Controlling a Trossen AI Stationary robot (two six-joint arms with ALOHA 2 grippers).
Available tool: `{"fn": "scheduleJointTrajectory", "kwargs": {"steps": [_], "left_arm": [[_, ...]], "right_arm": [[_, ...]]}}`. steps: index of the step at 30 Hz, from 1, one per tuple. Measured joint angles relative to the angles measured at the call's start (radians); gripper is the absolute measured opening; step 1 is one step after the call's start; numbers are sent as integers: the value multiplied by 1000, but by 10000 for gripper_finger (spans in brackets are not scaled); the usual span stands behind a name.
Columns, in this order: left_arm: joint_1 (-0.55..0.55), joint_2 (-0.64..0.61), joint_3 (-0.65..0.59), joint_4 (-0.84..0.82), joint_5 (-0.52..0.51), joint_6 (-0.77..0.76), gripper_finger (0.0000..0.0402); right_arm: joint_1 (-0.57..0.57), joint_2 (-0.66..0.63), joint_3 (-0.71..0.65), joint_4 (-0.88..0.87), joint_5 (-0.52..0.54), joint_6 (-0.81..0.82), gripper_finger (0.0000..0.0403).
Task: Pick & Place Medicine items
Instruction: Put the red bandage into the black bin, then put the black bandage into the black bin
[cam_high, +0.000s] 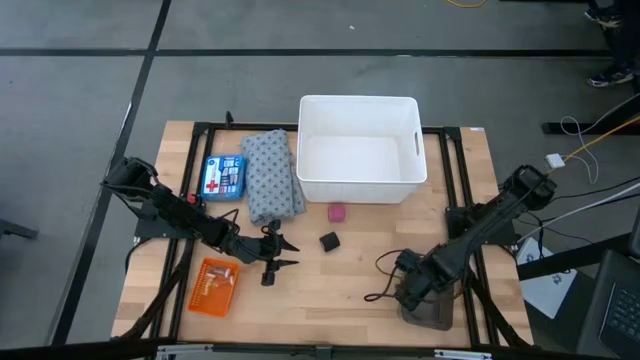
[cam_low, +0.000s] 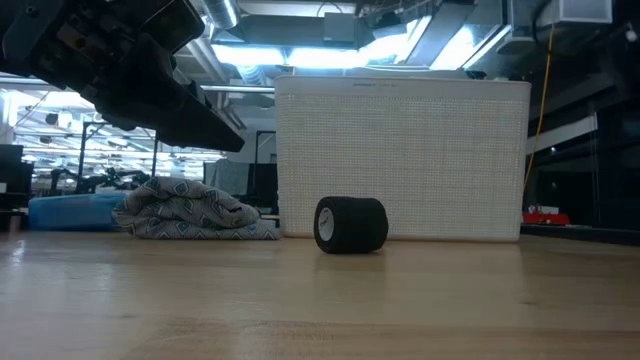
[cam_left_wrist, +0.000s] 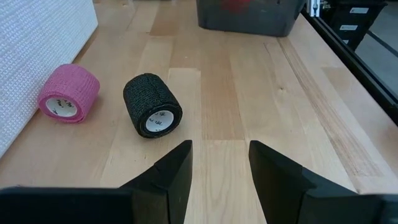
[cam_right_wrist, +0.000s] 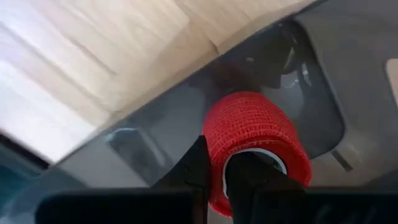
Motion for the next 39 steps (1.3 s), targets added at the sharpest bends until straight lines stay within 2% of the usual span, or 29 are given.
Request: {"fn": "scheduleJointTrajectory", "kwargs": {"steps": [5,9,11,16,22,27,32,39], "left_arm": [[0,0,0,0,0,-6,153],[0,0,0,0,0,-7,154],[0,0,0,0,0,-7,154],[0,0,0,0,0,-7,153],[0,0,0,0,0,-7,154],[0,0,0,0,0,-7,153],[0,0,0,1,0,-7,154],[0,0,0,0,0,-7,153]], "right_arm": [[0,50,0,1,-45,-27,30],[0,53,-1,3,23,-27,44],[-1,53,-1,3,62,-27,62],[-5,53,-1,2,72,-27,122],[-6,53,-1,0,-3,-23,187],[-5,26,-1,0,-67,-22,223],[-5,-40,-1,-1,-56,1,238],[-5,-165,2,-2,10,53,237]]}}
